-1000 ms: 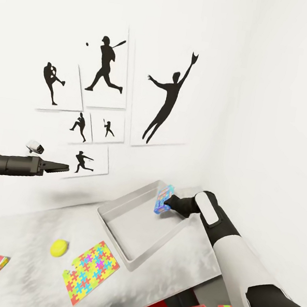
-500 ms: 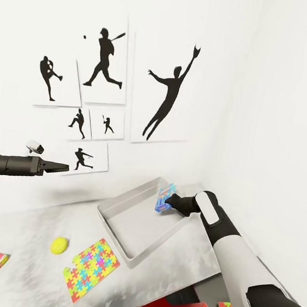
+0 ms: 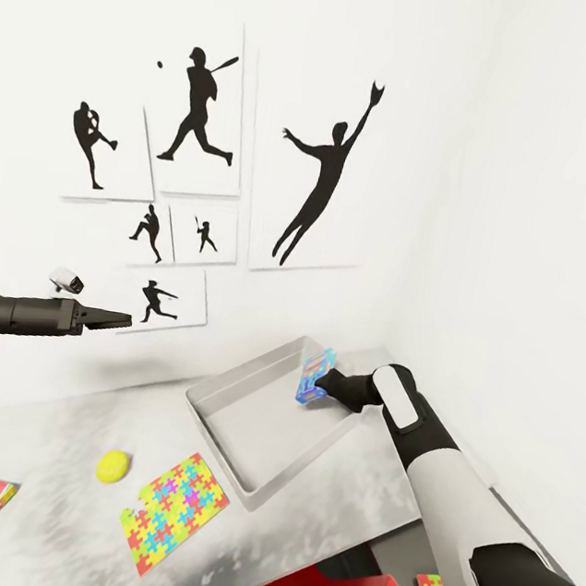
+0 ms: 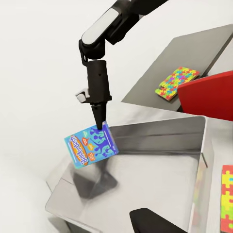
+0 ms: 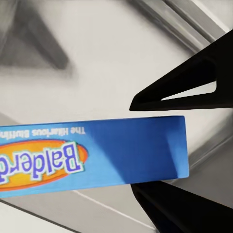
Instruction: Put all the toys in the child's room - the three board games (two on the bed and one on the table), the two jigsaw puzzles on the table, and the tennis ball on the table - inside the toy box on the table in the child's room.
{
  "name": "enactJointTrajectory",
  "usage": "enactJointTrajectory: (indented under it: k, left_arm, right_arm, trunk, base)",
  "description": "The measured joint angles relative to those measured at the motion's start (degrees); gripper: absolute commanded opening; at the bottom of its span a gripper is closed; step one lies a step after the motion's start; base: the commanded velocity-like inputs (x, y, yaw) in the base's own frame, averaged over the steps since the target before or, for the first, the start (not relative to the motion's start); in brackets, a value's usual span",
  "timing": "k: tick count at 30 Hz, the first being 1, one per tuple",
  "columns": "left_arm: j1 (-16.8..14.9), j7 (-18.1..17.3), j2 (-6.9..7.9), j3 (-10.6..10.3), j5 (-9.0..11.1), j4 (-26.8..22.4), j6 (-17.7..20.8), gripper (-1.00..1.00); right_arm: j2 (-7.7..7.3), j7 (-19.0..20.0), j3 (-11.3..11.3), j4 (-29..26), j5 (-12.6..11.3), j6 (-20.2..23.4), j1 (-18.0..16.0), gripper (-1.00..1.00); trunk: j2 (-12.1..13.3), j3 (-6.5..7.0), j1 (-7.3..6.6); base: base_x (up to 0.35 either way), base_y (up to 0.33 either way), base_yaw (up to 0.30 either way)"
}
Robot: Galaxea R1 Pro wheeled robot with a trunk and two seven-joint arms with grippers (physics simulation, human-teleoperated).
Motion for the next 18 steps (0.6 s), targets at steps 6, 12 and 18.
enactJointTrajectory:
  k: [6,12,18]
  left_arm:
    - [0.0,0.0,0.00,0.0,0.0,0.0,0.0,1.00]
    - [0.0,0.0,0.00,0.0,0.0,0.0,0.0,1.00]
    - [0.0,0.0,0.03,0.1,0.0,0.0,0.0,1.00]
  right_arm:
    - [0.01,-0.1,-0.6,0.0,0.0,-1.5,0.0,-1.00]
    - [0.02,-0.1,-0.9,0.1,-0.2,-2.7,0.0,-1.00]
    - [0.57,0.0,-0.9,0.0,-0.3,-2.8,0.0,-1.00]
  trunk:
    - [0.0,-0.51,0.00]
    - [0.0,-1.05,0.00]
    - [0.0,-1.21,0.00]
  base:
    - [0.000,0.000,0.000]
    - [0.000,0.000,0.000]
    - [0.000,0.000,0.000]
